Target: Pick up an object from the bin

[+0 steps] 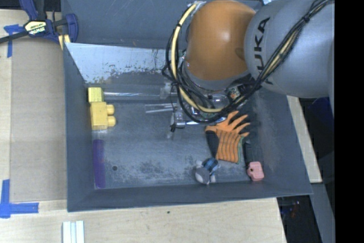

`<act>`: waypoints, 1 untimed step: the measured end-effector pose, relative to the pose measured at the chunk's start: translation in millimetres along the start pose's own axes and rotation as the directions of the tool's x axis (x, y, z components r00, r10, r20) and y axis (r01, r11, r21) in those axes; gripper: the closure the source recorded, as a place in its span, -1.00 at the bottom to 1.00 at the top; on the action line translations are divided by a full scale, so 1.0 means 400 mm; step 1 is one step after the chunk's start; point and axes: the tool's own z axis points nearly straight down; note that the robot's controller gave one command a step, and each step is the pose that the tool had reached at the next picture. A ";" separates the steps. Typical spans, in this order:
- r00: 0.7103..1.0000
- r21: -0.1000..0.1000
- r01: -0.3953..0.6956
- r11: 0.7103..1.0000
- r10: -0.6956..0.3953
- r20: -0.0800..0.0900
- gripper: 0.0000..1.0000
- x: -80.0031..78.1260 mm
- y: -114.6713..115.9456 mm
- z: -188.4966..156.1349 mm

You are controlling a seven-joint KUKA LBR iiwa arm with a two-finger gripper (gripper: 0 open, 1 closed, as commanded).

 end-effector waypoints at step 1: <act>1.000 -0.001 -0.002 1.000 0.002 0.008 -1.00 -0.004 -0.002 -0.012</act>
Offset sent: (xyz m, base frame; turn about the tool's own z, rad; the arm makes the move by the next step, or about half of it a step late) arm -0.0007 -0.0705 -0.0667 -0.0266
